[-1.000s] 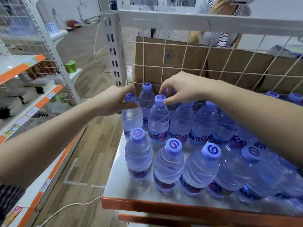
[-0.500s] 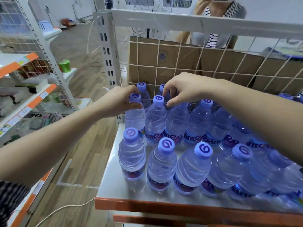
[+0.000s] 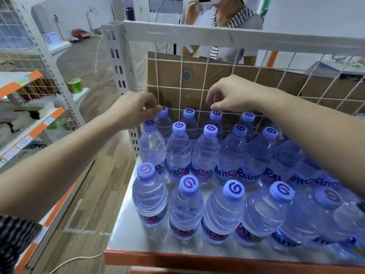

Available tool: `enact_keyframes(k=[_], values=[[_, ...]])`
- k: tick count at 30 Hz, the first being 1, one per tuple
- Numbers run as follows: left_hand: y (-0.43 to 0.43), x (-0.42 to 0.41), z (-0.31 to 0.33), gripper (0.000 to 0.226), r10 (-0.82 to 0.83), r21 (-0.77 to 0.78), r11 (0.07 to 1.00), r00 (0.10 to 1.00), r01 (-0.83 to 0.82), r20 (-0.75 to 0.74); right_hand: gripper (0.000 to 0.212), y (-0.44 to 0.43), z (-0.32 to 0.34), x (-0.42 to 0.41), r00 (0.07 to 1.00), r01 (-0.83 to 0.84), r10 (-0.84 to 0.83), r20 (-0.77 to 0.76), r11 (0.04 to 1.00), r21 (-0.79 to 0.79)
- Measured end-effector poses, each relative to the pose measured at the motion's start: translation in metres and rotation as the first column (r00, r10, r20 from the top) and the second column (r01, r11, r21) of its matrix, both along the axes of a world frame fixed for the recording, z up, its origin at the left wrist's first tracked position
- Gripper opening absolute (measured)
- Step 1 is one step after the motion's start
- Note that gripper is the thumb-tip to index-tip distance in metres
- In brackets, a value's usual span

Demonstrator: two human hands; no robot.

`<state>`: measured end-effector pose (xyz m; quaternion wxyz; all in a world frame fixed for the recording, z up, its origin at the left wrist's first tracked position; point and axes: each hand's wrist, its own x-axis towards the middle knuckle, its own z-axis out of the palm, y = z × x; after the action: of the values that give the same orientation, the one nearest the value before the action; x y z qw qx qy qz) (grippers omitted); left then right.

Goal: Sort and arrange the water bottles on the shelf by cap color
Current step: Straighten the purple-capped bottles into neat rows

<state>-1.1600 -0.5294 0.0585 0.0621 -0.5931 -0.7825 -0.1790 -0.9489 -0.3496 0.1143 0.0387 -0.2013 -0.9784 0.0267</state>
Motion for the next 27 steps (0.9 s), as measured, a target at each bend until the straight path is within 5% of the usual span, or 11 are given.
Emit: enact_keyframes(k=[2, 9, 14, 21, 27], values=[[0.012, -0.002, -0.001, 0.025, -0.059, 0.053, 0.997, 0.998, 0.061, -0.035, 0.017, 0.01, -0.003, 0.003, 0.999, 0.032, -0.031, 0.038, 0.999, -0.02], [0.061, 0.018, 0.003, 0.047, -0.31, -0.101, 0.949, 0.943, 0.298, -0.126, 0.042, 0.023, -0.03, 0.002, 0.994, 0.009, -0.004, 0.107, 0.999, -0.048], [0.086, 0.026, 0.01, 0.046, -0.308, -0.187, 0.941, 0.944, 0.284, -0.119, 0.041, 0.025, -0.043, -0.003, 0.994, -0.036, 0.028, 0.11, 0.996, 0.076], [0.103, 0.034, 0.012, 0.033, -0.292, -0.357, 0.89, 0.956, 0.282, 0.026, 0.035, 0.033, -0.034, 0.008, 0.987, -0.028, 0.022, 0.161, 0.999, 0.029], [0.107, 0.047, 0.006, 0.035, -0.352, -0.276, 0.898, 0.936, 0.344, 0.022, 0.033, 0.038, -0.032, 0.006, 0.981, -0.038, 0.036, 0.188, 0.999, 0.011]])
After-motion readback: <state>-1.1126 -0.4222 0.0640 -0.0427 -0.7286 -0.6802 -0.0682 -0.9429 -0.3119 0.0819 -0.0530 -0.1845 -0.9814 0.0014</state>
